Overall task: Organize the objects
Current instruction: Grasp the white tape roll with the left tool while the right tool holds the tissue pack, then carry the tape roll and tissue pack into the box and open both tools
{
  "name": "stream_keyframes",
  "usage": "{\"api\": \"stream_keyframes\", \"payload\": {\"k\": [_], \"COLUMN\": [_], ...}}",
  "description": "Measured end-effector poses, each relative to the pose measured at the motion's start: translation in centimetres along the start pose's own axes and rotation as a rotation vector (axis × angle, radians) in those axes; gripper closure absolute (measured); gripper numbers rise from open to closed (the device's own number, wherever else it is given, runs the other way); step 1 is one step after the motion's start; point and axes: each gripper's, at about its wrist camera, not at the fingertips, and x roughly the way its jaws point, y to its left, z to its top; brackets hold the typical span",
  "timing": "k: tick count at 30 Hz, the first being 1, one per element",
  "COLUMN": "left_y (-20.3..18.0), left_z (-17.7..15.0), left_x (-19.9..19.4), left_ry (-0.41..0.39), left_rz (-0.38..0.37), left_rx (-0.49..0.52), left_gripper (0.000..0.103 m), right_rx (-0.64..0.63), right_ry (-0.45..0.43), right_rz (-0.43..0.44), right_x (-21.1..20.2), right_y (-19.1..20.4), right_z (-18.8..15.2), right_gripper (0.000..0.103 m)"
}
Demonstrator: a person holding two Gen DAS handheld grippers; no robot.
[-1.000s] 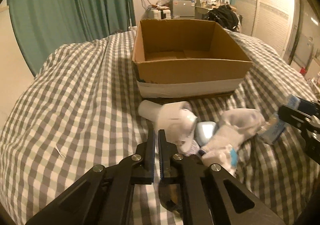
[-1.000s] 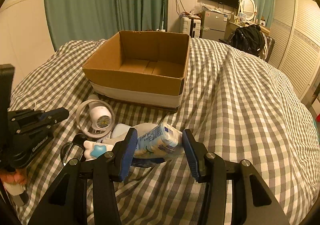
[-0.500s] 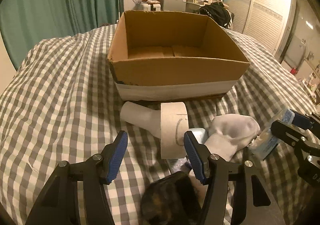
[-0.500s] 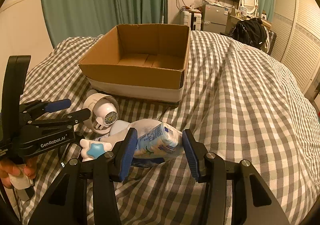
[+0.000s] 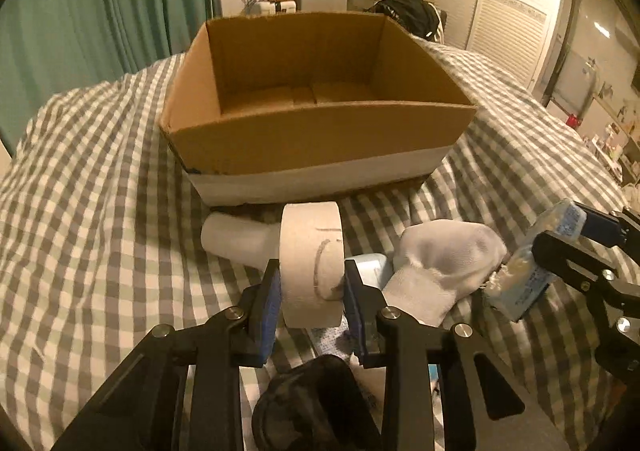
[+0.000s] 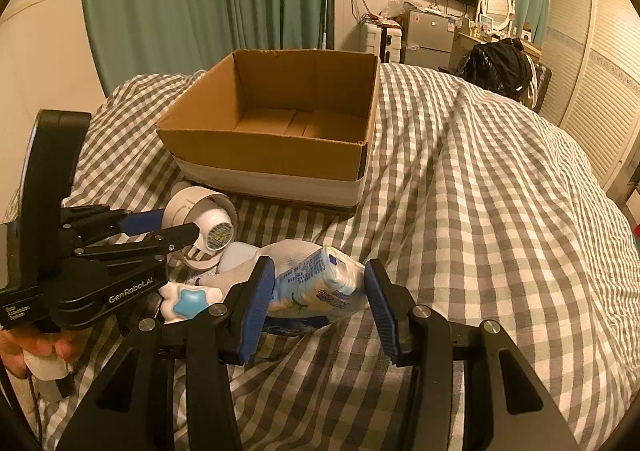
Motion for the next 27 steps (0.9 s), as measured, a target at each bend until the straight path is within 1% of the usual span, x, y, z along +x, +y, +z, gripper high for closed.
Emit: {"api": "stream_keyframes", "payload": {"k": [7,10,15,22,24,27], "left_y": [0.4,0.4,0.5,-0.2,-0.2,-0.2], "left_z": [1.0,1.5,2.9,5.1,5.8,7.3], "left_x": [-4.9,-6.9,-11.2,-15.0,-15.5,-16.2], "left_ry": [-0.077,-0.118,-0.191,-0.255,-0.266,-0.286], "left_rz": [-0.031,-0.027,-0.073,-0.025,-0.012,0.007], "left_rx": [-0.022,-0.019,-0.033,-0.006,0.001,0.011], "left_gripper": [0.073,0.073,0.073,0.073,0.073,0.073], "right_rx": [-0.022,-0.022,-0.018,-0.050,-0.068,-0.091], "right_ry": [-0.060,-0.094,-0.145,-0.222,-0.254,-0.293], "right_rz": [-0.004,0.005,0.039,0.048,0.026,0.016], "right_x": [-2.5,-4.0,-6.5,-10.1,-11.1,-12.1], "right_y": [0.5,0.7,1.3,2.3,2.6,2.9], "right_z": [1.1,1.8,2.8,5.1,6.3,8.4], "right_gripper": [0.056,0.056,0.056,0.056,0.056,0.056]}}
